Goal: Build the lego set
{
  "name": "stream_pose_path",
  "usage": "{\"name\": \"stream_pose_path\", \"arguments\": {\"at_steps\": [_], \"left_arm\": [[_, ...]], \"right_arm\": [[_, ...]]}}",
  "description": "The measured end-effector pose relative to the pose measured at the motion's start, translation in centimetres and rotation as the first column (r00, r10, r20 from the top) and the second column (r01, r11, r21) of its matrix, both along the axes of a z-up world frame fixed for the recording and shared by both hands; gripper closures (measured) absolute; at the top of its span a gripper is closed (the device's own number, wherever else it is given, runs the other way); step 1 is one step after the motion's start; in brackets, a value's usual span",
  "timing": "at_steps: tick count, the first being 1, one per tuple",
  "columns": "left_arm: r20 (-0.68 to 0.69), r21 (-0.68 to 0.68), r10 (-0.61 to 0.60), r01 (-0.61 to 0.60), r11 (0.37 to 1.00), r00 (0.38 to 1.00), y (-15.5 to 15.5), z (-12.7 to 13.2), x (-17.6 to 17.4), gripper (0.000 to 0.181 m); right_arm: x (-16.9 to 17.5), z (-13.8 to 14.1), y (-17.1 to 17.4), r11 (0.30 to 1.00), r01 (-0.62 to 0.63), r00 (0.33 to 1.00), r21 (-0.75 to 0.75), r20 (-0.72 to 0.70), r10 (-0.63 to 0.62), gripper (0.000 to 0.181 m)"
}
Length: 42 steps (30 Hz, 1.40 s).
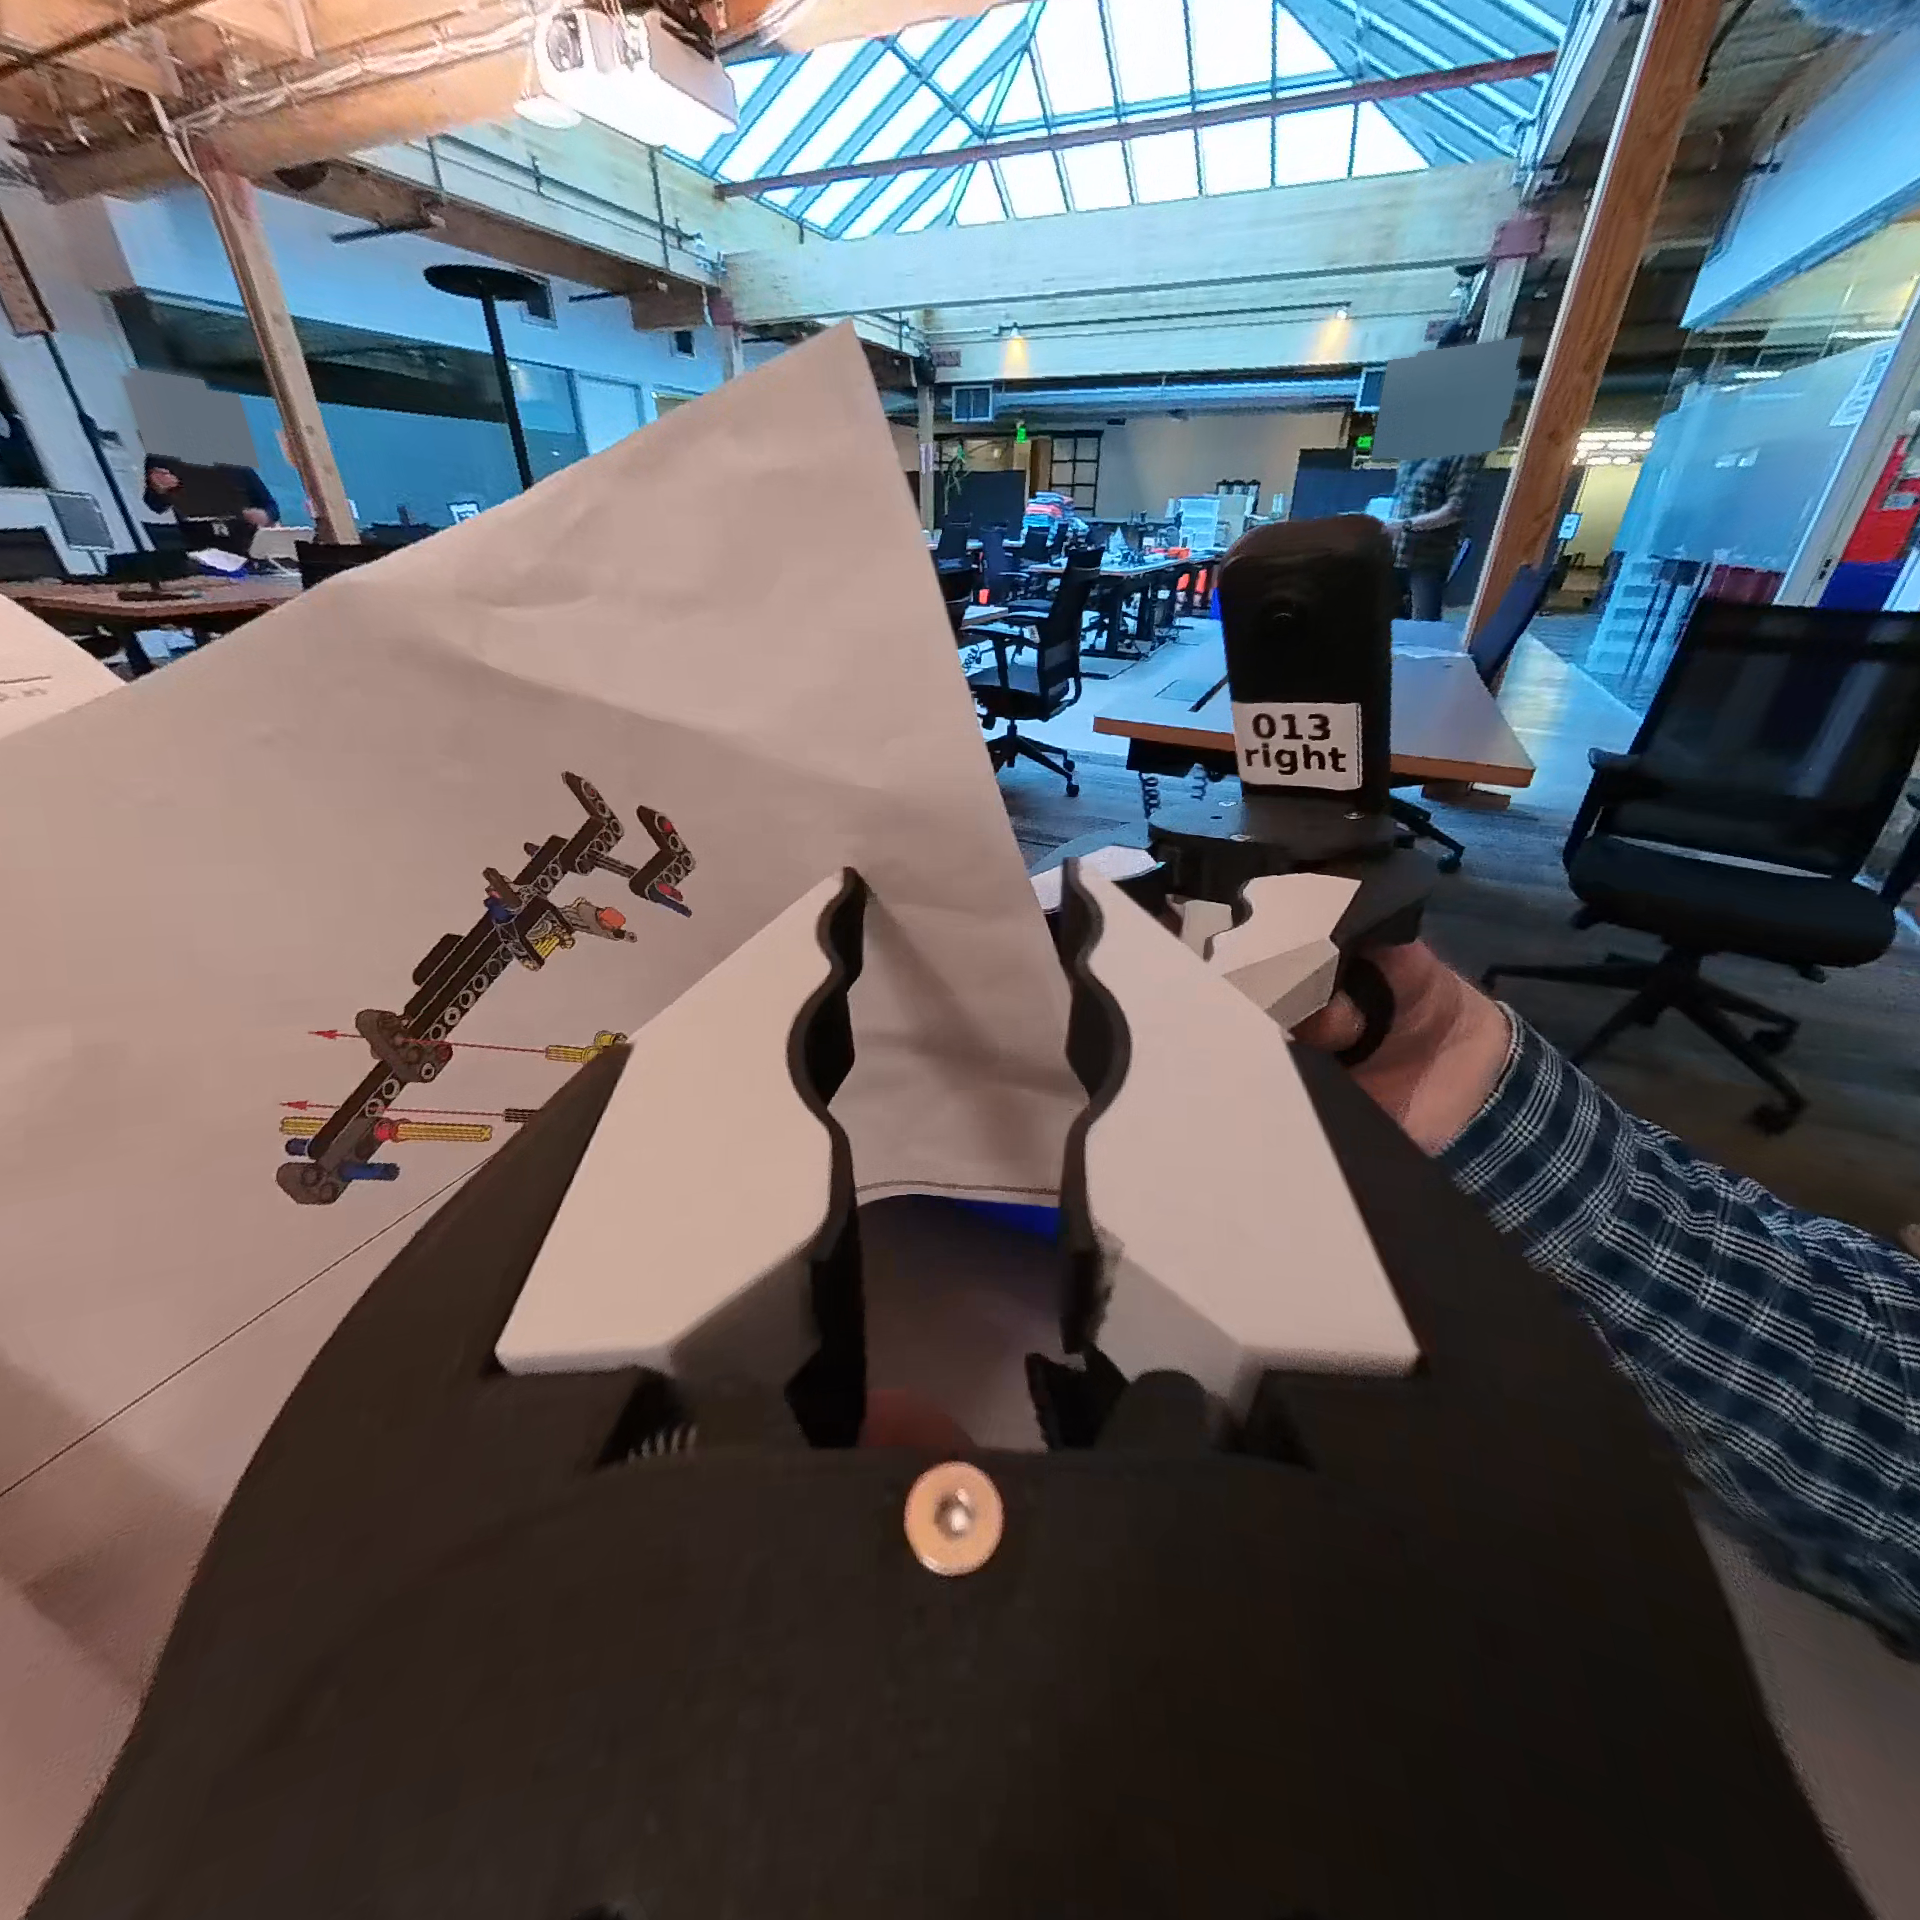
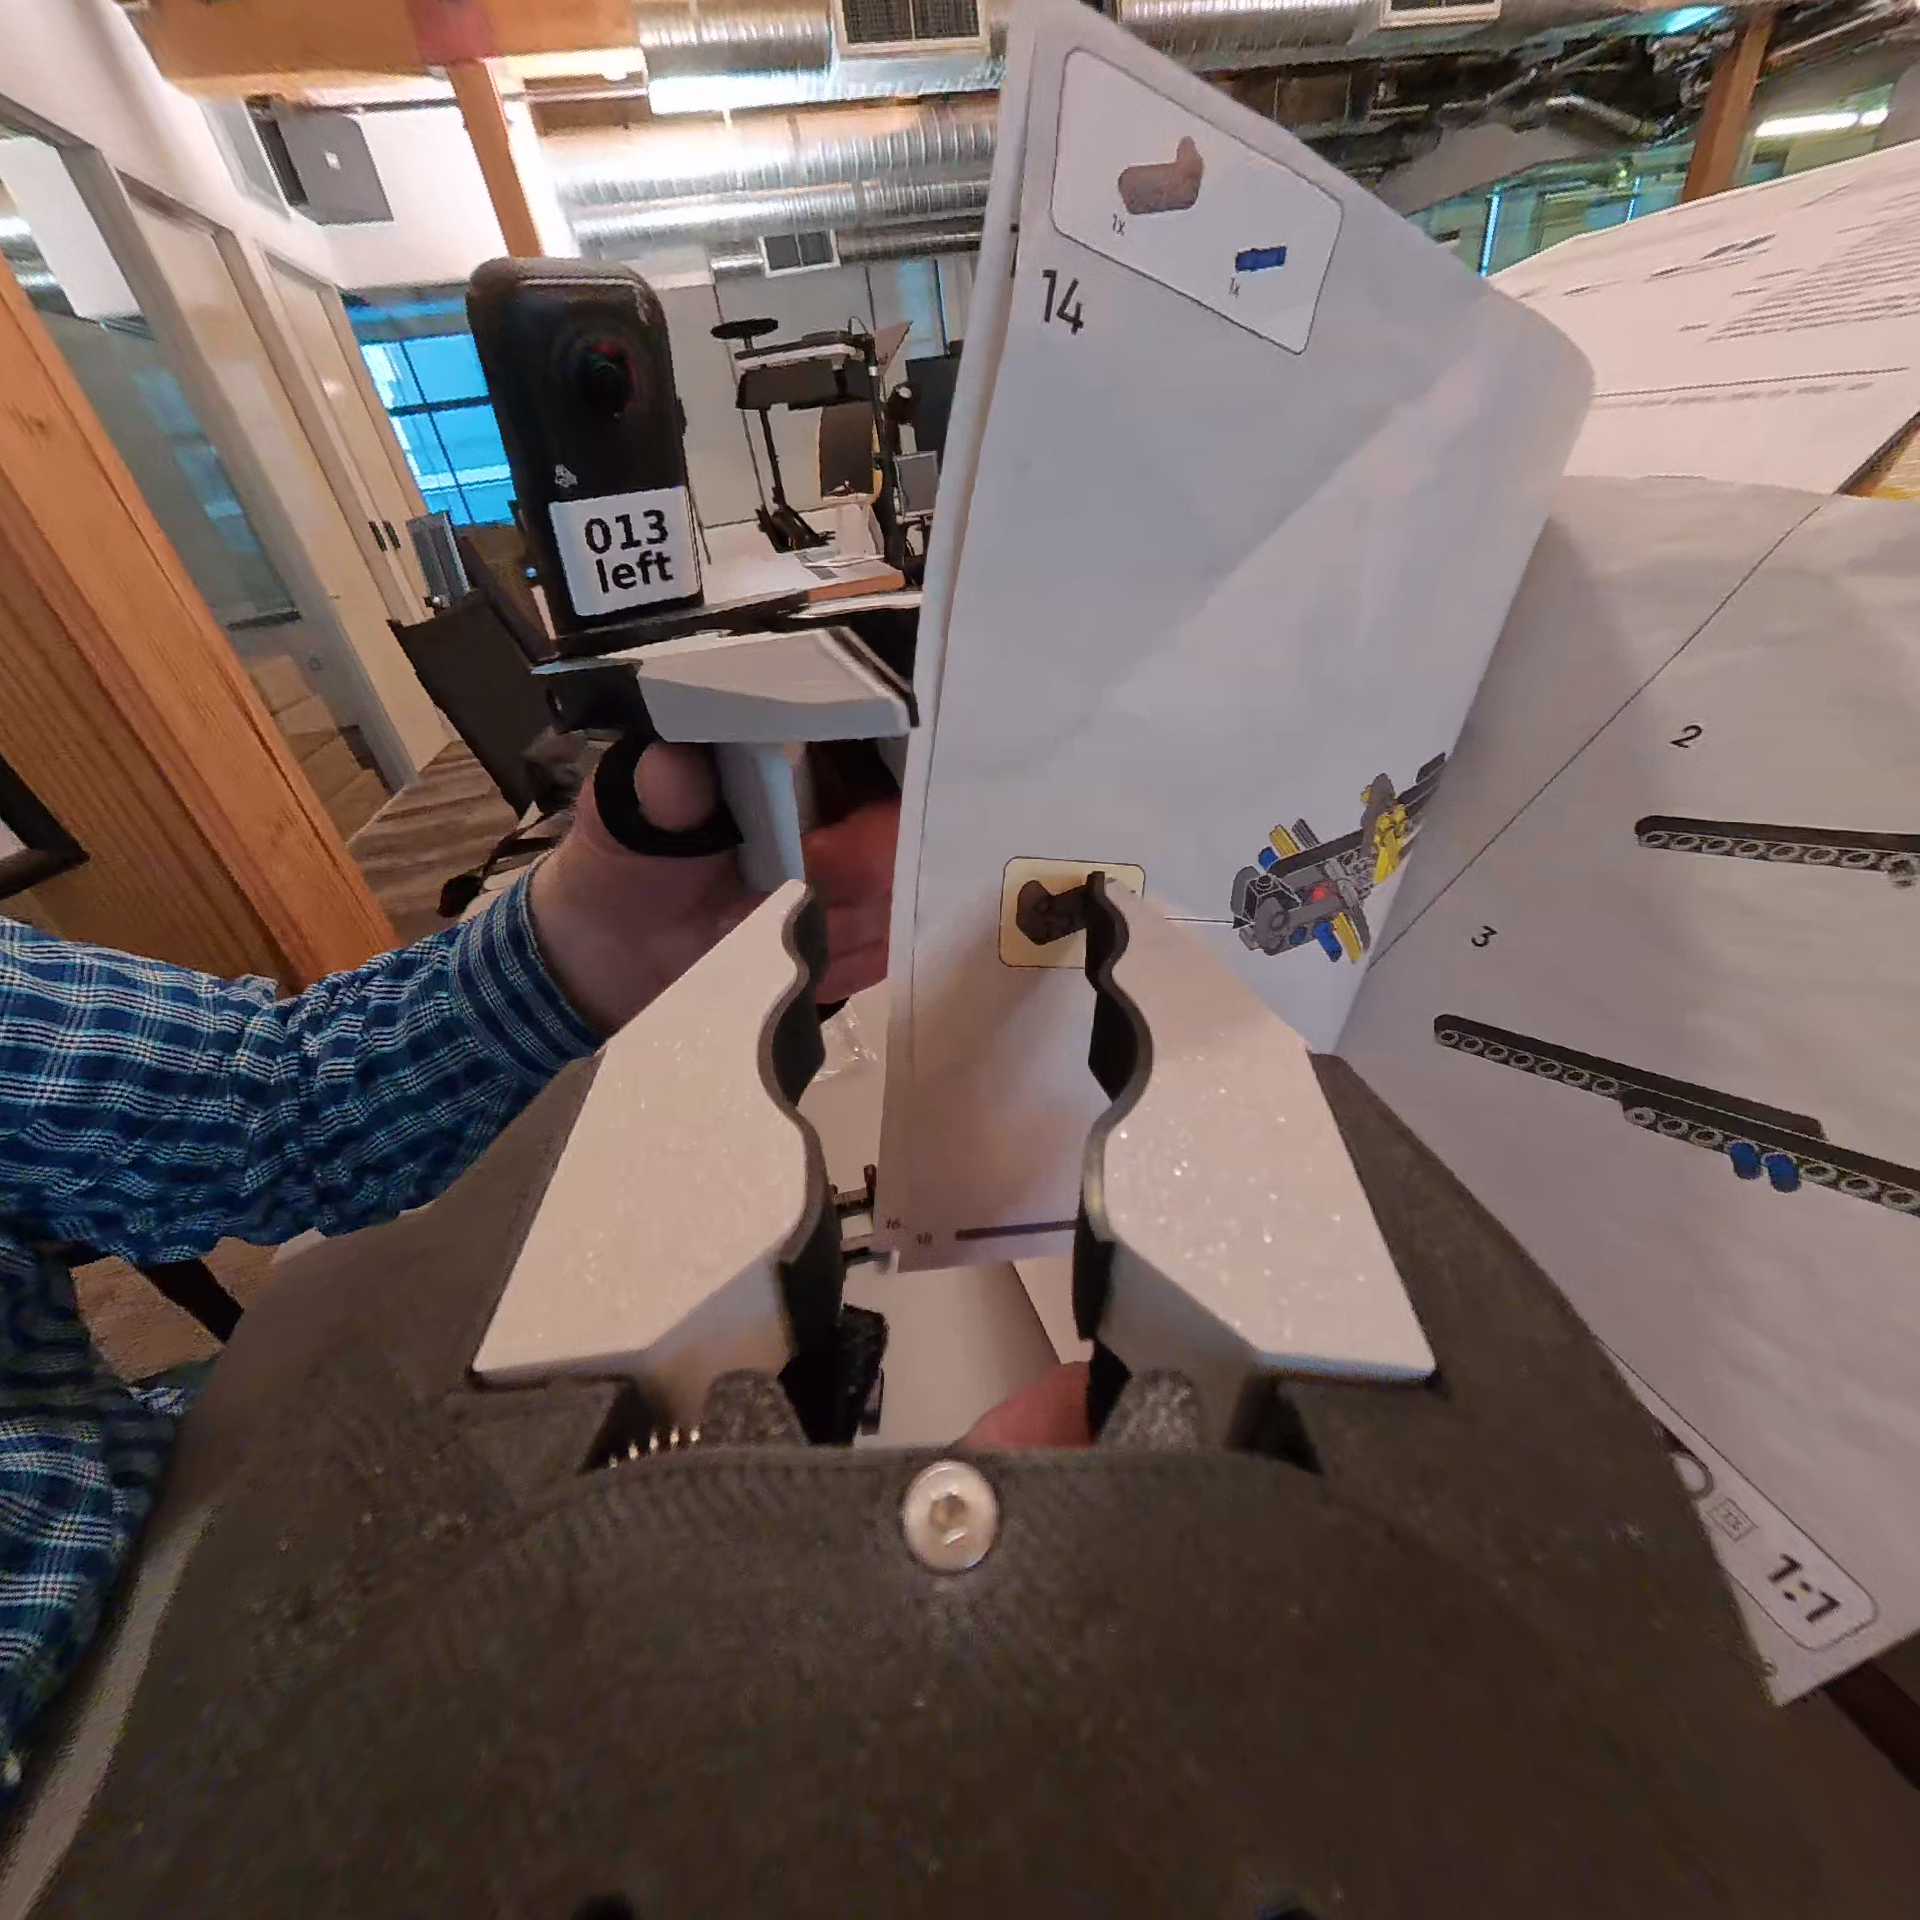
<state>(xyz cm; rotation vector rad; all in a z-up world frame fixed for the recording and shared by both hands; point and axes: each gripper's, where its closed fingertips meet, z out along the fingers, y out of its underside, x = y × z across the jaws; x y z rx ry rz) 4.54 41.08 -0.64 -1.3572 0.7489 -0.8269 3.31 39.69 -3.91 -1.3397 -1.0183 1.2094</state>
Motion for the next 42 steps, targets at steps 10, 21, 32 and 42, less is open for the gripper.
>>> {"name": "stream_pose_path", "arguments": {"at_steps": [10, 21, 32, 42], "left_arm": [[0.066, -0.030, -0.050, 0.053, 0.998, 0.997, 0.3, -0.1, 0.1, 0.166], [0.148, -0.069, -0.130, 0.142, 0.987, 0.980, 0.5, 0.1, 0.3, 0.181], [0.256, -0.115, -0.217, 0.253, 0.961, 0.942, 0.5, 0.4, 0.1, 0.181], [0.241, -0.128, -0.215, 0.251, 0.960, 0.946, 0.7, -0.1, 0.6, 0.181]], "right_arm": [[0.0, 0.0, -0.1, 1.000, -0.021, 1.000, -0.011, -0.009, 0.021, 0.134], [0.0, 0.1, -0.3, 0.999, -0.046, 0.998, -0.026, -0.031, 0.045, 0.134], [1.0, 0.6, 1.3, 0.998, 0.057, 0.997, -0.006, -0.044, -0.057, 0.139], [1.3, -0.7, 3.2, 0.960, 0.236, 0.963, 0.150, 0.093, -0.252, 0.163]]}}
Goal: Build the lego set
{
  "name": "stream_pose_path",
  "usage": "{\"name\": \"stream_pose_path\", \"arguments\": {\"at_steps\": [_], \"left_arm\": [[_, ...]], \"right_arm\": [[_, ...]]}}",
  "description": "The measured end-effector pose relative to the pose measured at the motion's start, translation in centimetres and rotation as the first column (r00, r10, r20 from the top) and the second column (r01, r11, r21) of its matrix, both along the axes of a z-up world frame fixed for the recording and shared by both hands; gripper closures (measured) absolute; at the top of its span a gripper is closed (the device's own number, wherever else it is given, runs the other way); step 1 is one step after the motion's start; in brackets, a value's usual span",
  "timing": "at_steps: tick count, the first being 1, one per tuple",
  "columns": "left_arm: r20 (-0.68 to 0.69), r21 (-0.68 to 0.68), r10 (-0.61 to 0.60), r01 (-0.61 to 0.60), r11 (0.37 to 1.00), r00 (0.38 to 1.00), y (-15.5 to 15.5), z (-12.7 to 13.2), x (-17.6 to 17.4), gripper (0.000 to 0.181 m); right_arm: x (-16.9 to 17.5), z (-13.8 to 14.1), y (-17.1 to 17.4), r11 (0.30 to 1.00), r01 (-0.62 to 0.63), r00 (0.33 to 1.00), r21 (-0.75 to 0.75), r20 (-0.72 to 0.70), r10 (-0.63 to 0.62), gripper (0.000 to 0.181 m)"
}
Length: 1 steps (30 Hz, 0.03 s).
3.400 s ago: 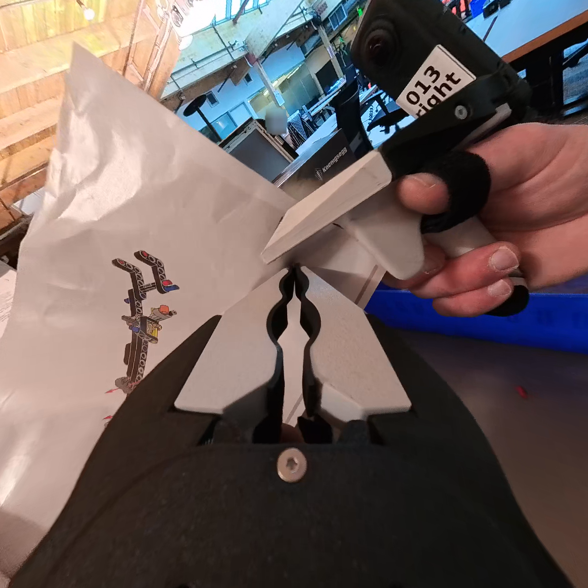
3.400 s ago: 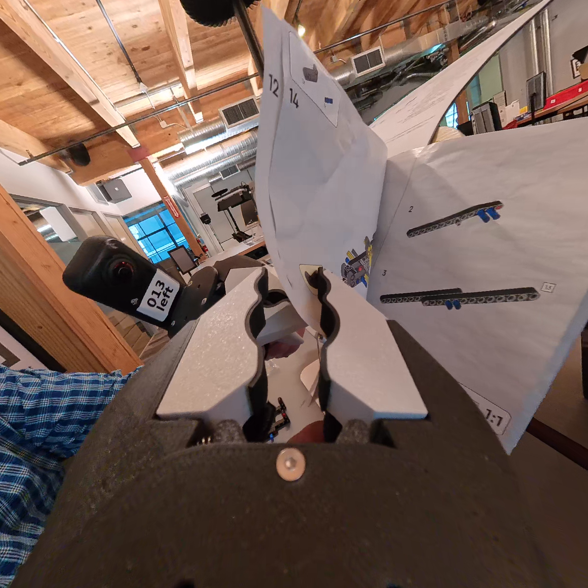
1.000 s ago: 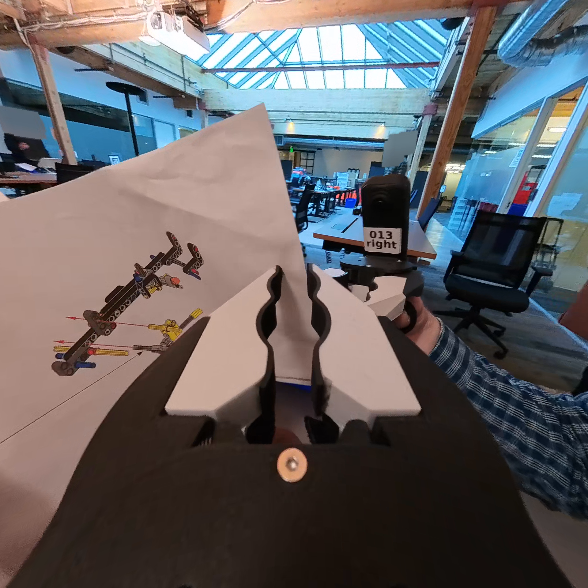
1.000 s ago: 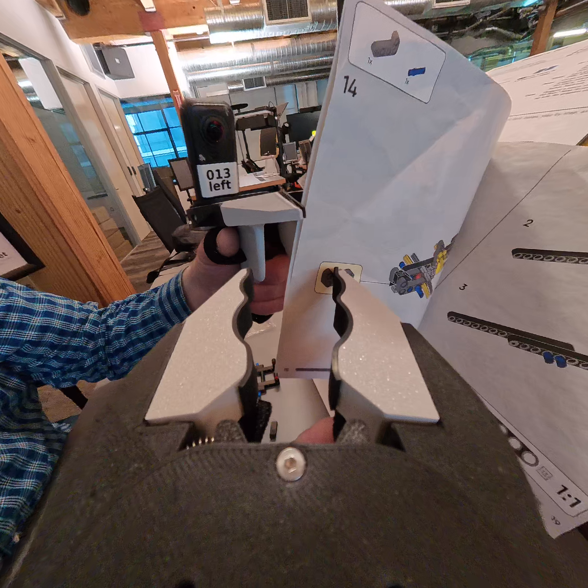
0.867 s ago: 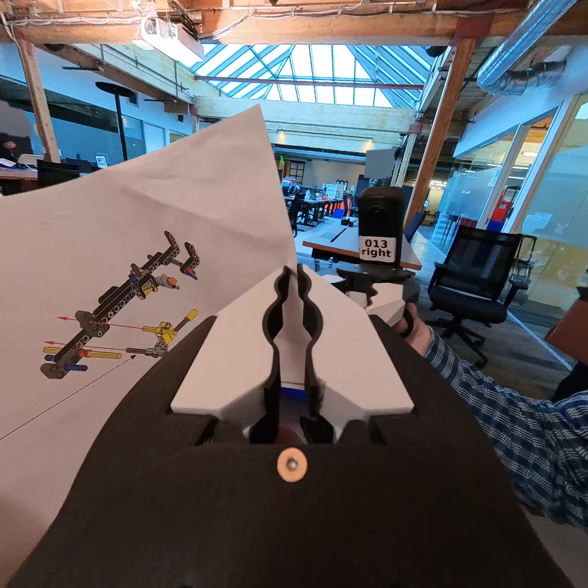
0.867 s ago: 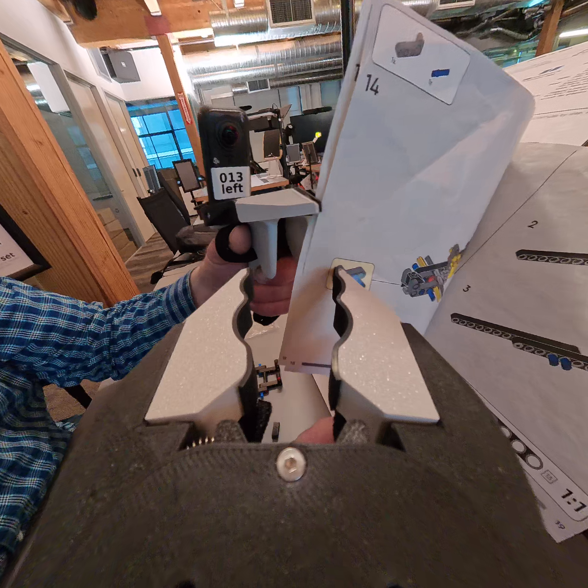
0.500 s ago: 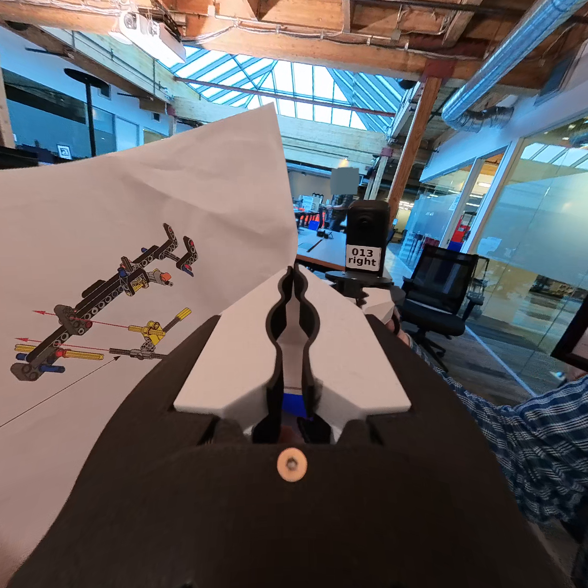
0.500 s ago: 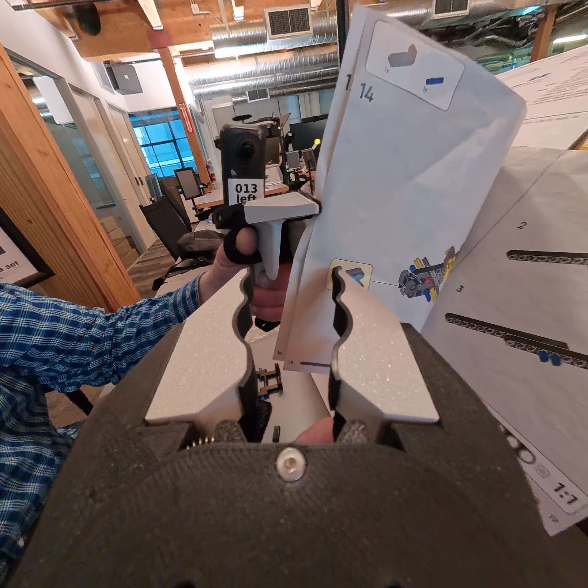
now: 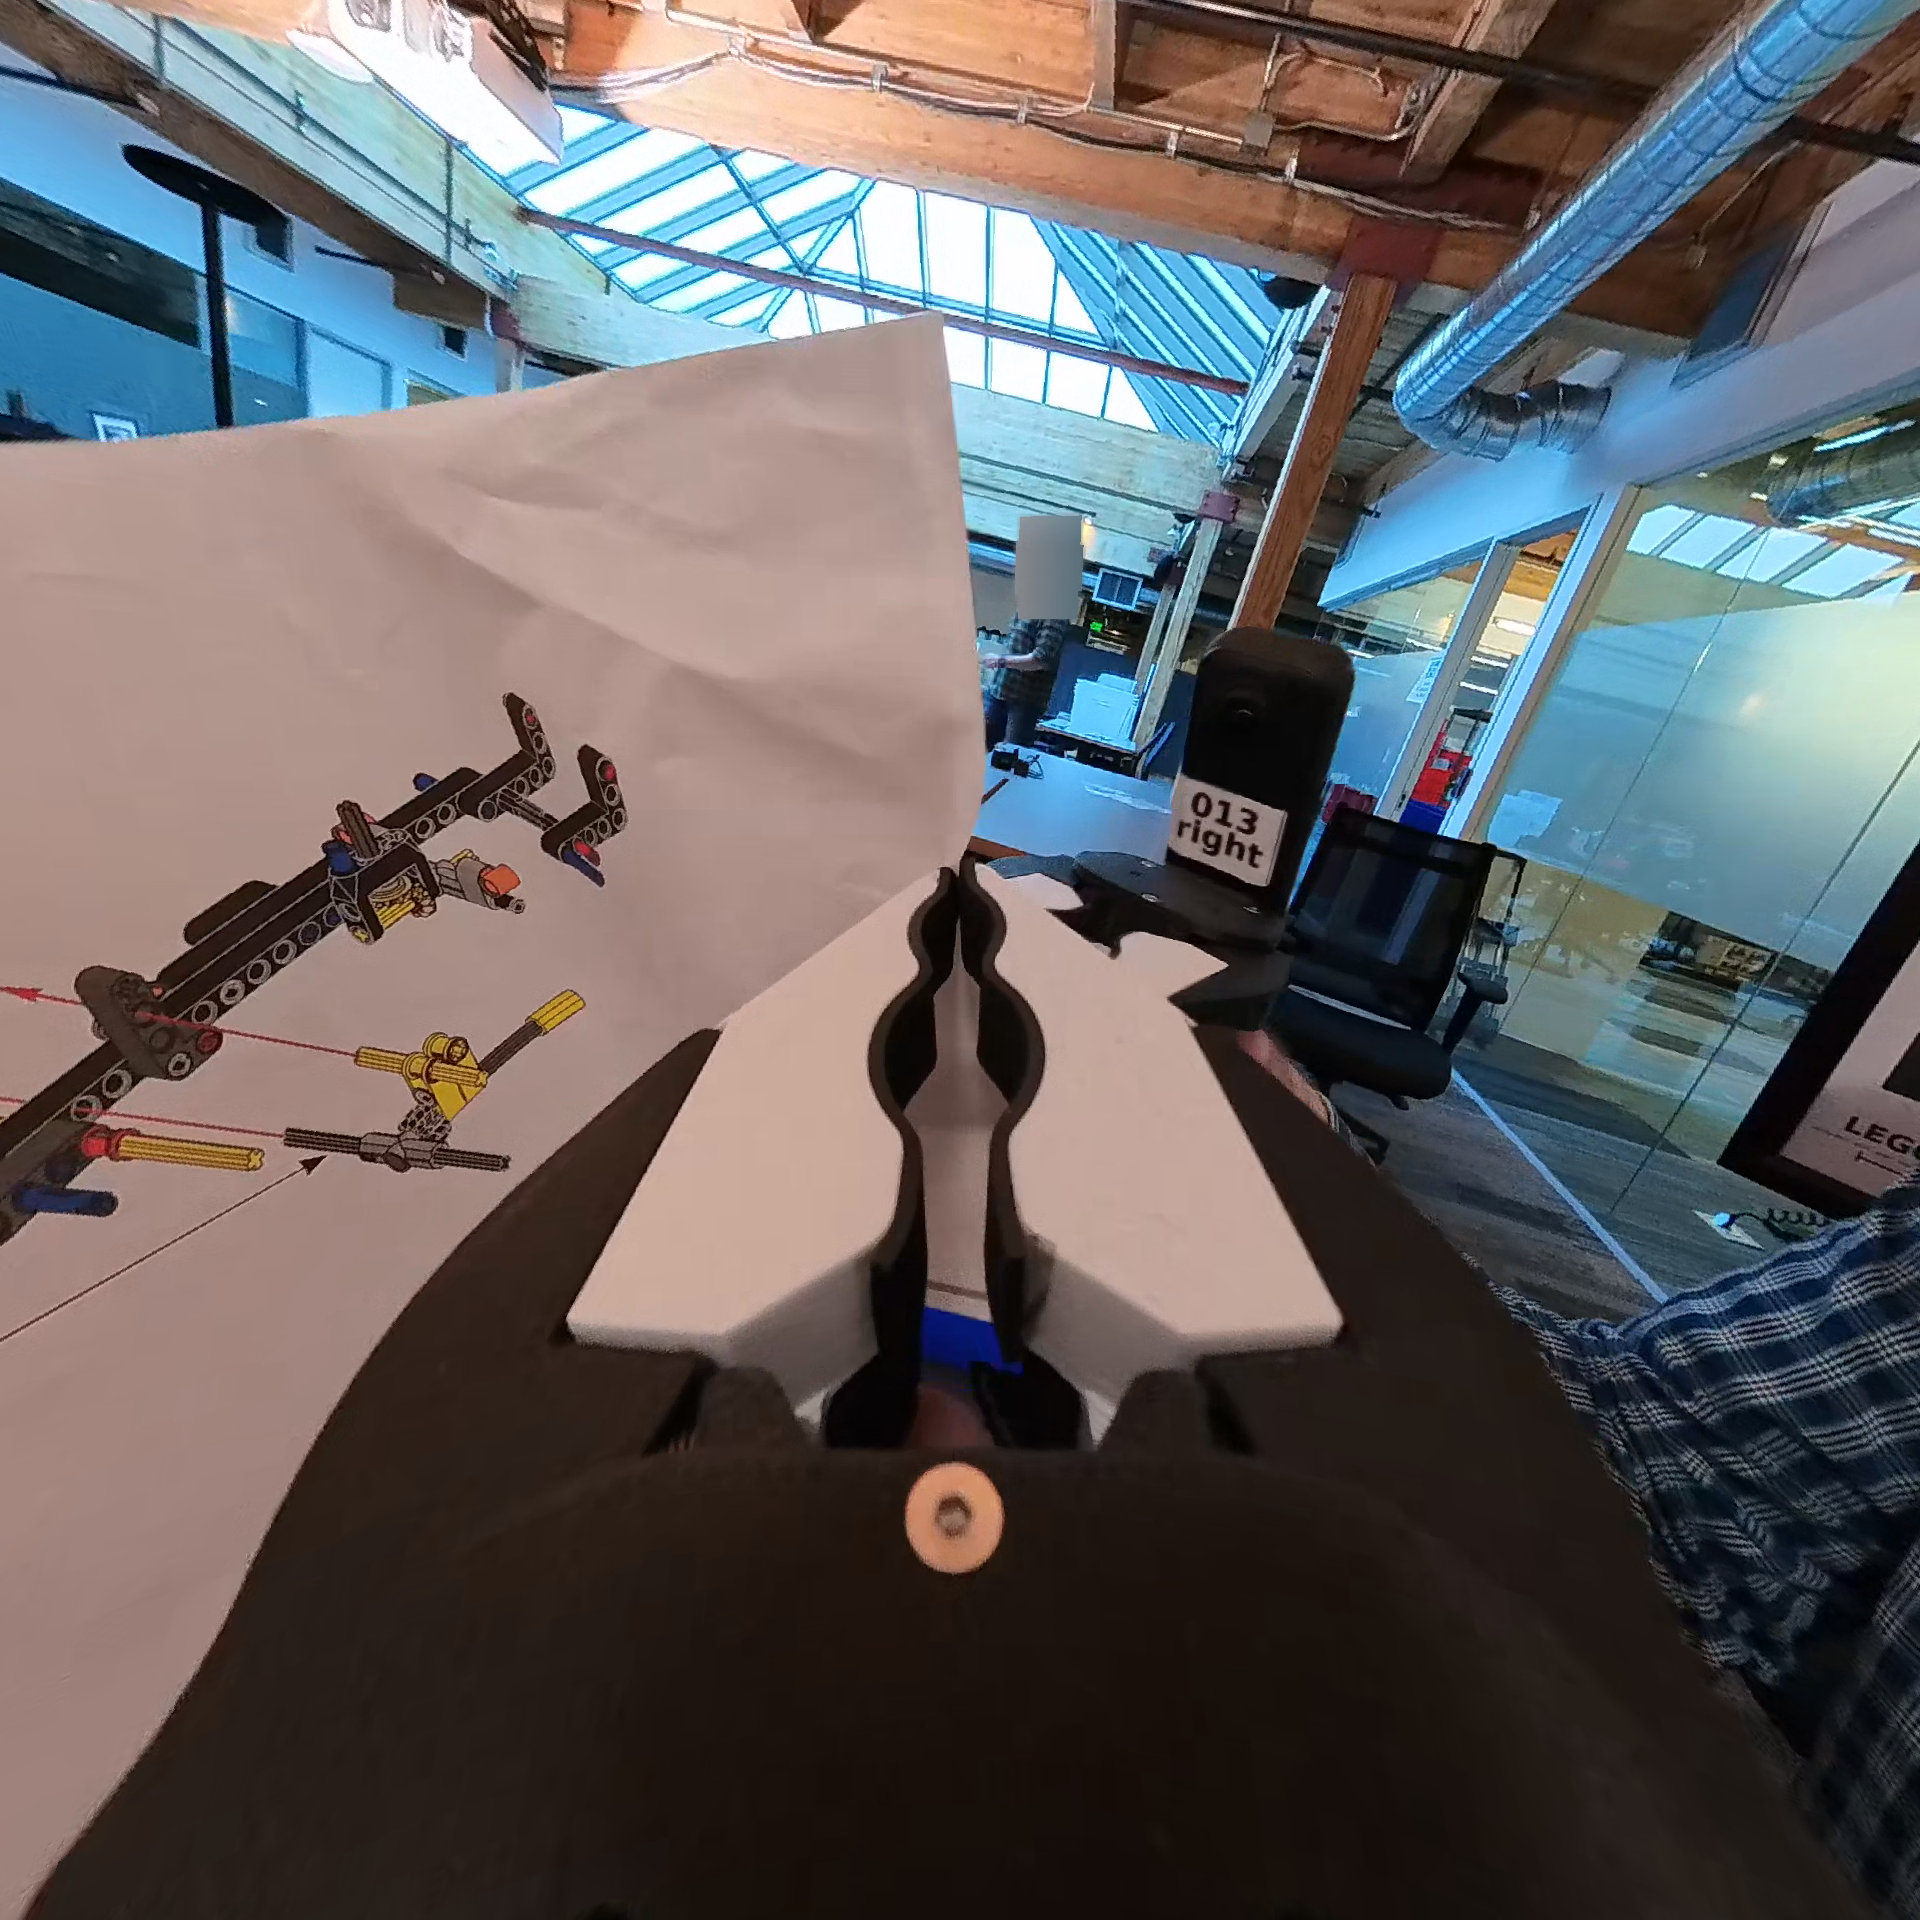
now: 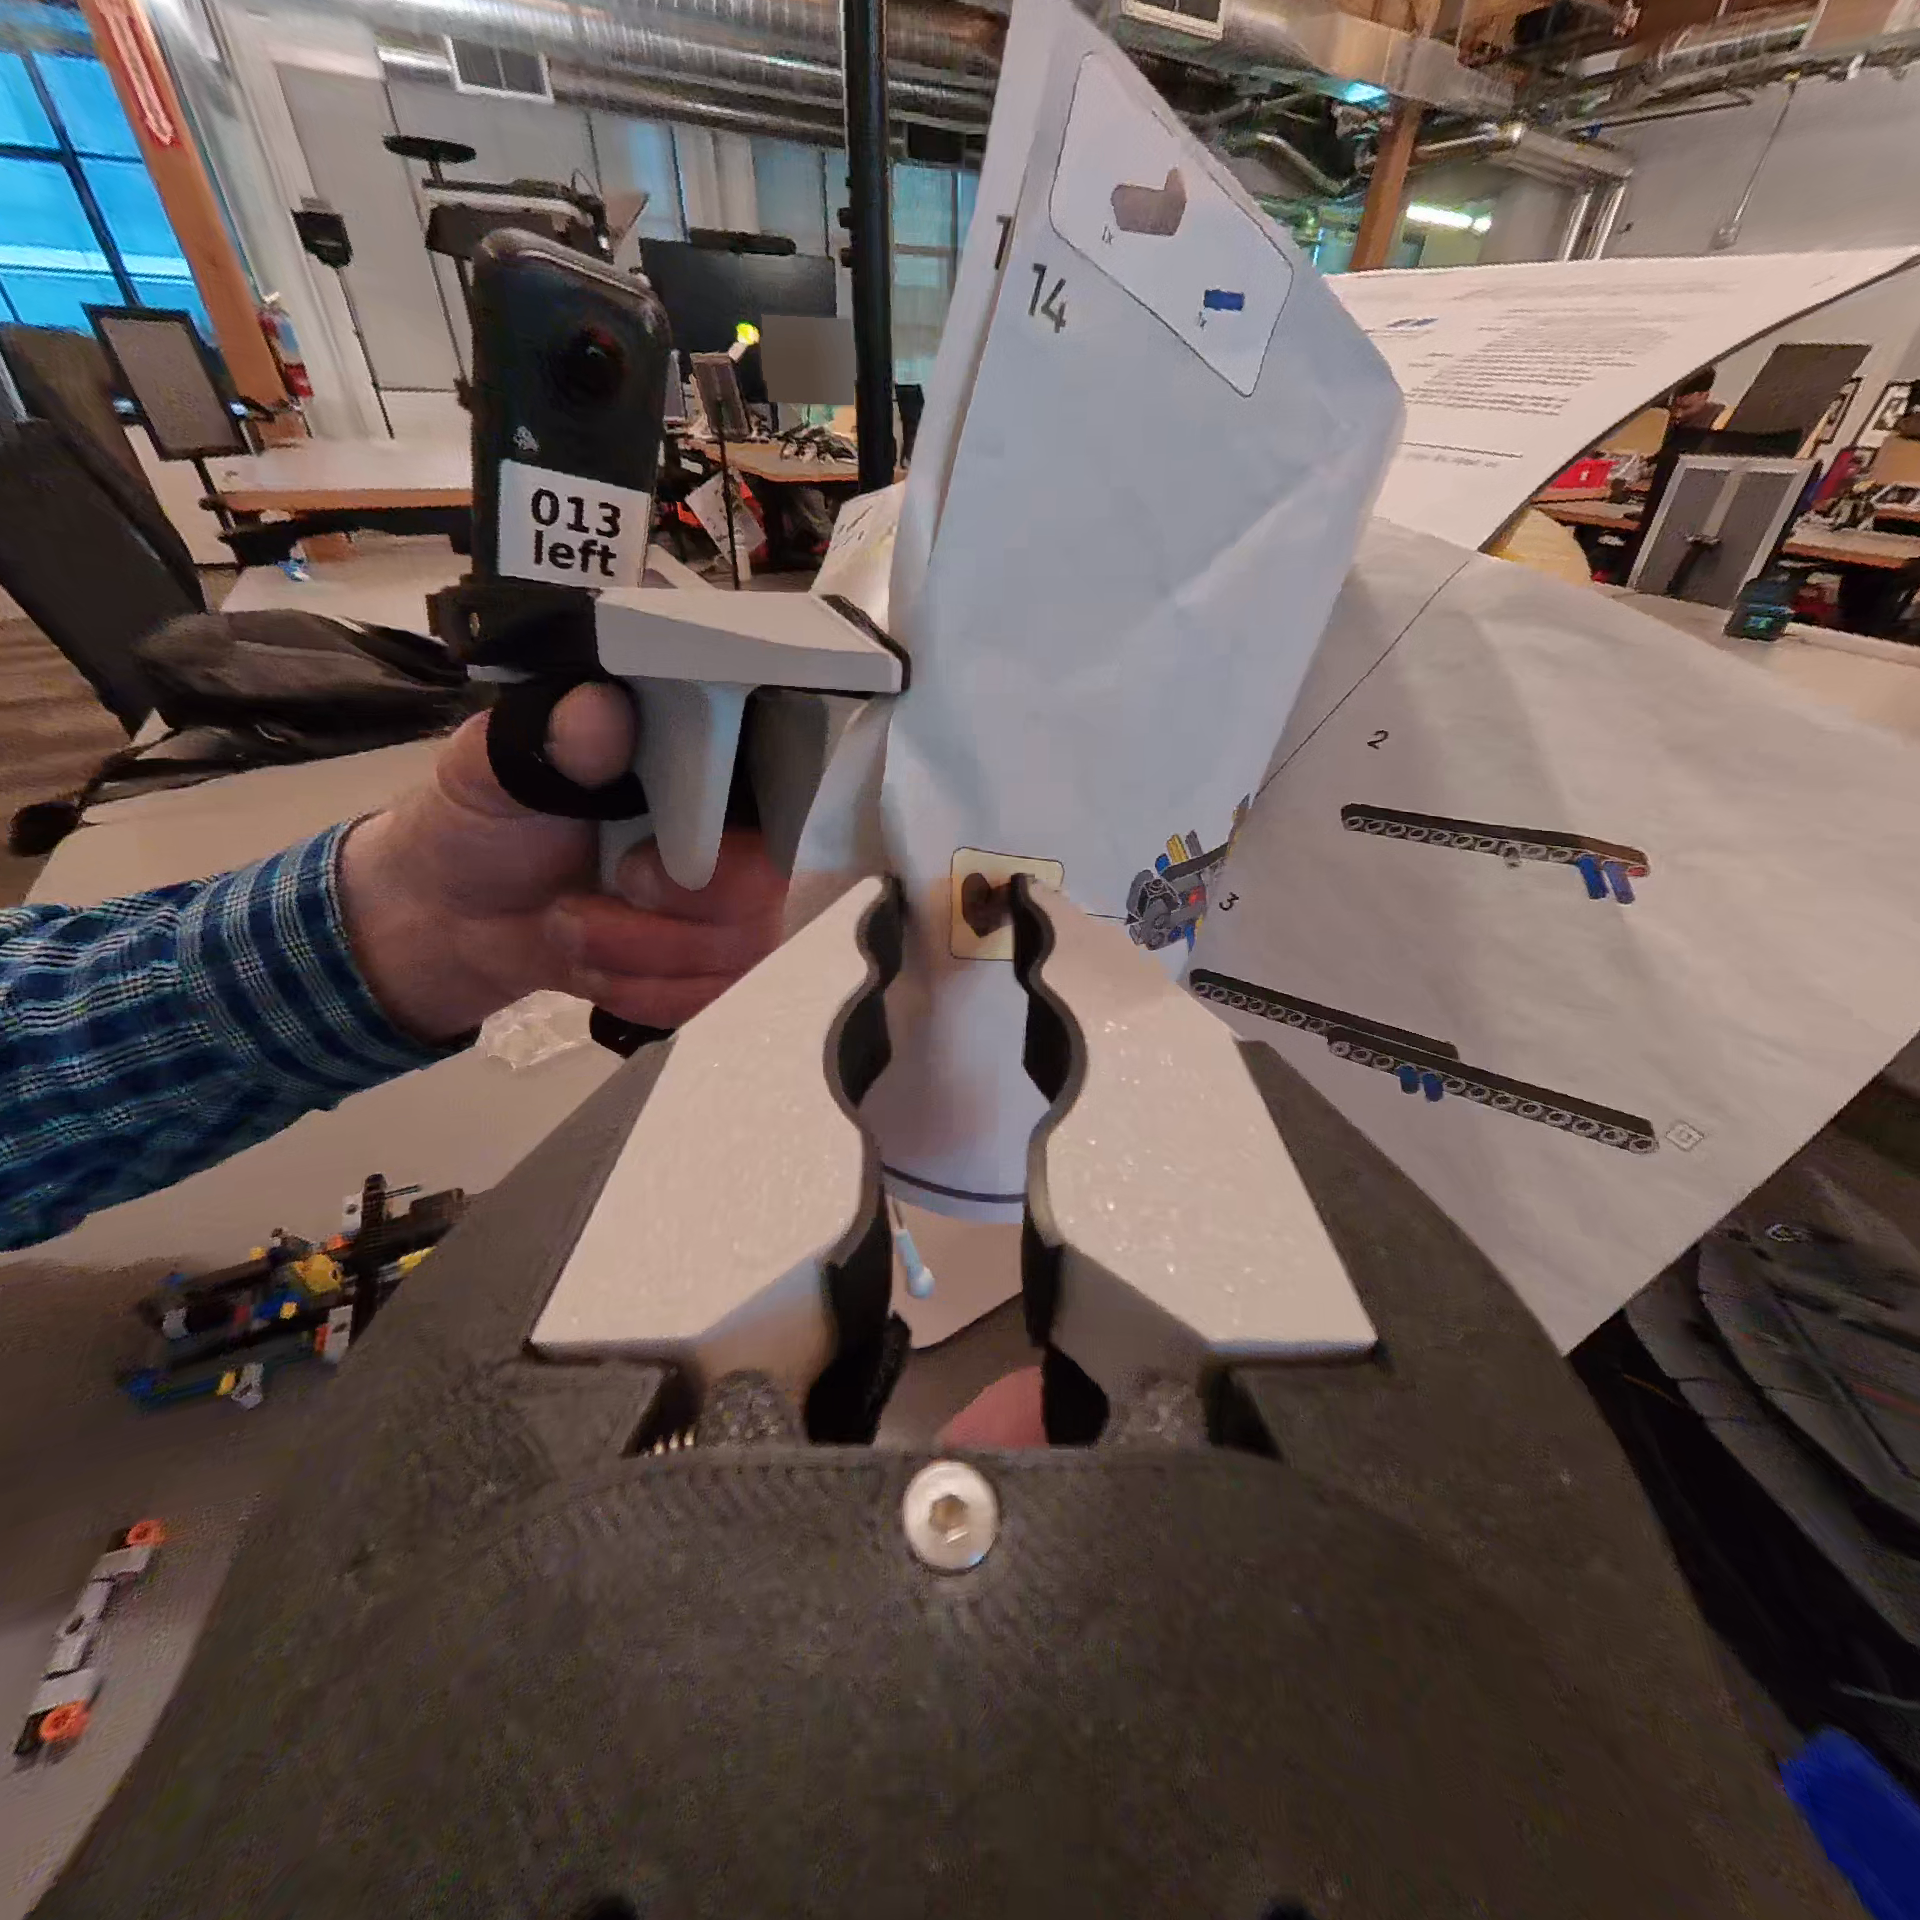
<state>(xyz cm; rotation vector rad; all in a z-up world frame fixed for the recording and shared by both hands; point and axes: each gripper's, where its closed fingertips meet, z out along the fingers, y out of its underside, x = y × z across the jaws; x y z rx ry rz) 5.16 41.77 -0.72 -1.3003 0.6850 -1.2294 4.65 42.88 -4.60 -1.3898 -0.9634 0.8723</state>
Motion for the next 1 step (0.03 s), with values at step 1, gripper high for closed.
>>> {"name": "stream_pose_path", "arguments": {"at_steps": [1], "left_arm": [[-0.002, -0.002, 0.004, -0.004, 1.000, 1.000, 0.06, -0.04, -0.06, 0.181]], "right_arm": [[0.14, 0.05, 0.21, 1.000, 0.013, 1.000, 0.006, -0.003, -0.013, 0.169]]}}
